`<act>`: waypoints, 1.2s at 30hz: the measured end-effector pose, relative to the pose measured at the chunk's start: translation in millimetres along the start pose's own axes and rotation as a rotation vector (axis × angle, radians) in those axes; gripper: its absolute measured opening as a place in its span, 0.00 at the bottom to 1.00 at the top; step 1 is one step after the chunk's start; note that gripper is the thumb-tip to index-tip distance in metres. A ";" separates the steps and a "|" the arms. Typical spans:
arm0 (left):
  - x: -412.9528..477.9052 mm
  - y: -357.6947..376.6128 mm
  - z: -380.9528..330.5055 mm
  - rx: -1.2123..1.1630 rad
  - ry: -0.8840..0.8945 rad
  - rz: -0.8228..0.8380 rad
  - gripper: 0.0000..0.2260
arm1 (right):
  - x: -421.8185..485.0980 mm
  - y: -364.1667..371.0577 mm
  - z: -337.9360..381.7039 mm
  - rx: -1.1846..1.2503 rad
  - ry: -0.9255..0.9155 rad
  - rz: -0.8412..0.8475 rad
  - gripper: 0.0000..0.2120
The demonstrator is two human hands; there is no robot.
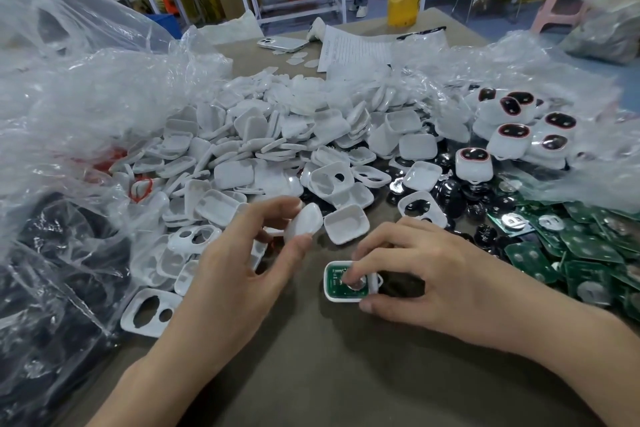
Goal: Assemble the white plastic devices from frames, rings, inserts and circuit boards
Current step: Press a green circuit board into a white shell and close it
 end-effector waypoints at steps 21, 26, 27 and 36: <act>-3.6 2.0 -8.9 -0.005 0.110 0.032 0.15 | 1.6 2.7 -1.9 -0.035 0.005 0.006 0.14; -4.2 1.3 -9.0 0.013 0.111 0.042 0.15 | 1.4 1.7 -1.1 -0.021 0.017 0.019 0.15; -4.4 1.6 -8.8 0.012 0.112 0.042 0.15 | 1.6 1.5 -1.0 -0.022 0.019 0.023 0.15; -8.2 8.6 -10.2 0.069 0.168 0.184 0.16 | -0.8 -0.3 1.1 0.158 0.092 -0.002 0.34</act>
Point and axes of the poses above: each hand's wrist, its own x-axis towards the middle knuckle, its own y-axis out of the palm, z = x × y, the point moved 1 cm from there along x, towards the middle knuckle, and after that the axes turned 12 degrees about z, right-handed, at the moved point
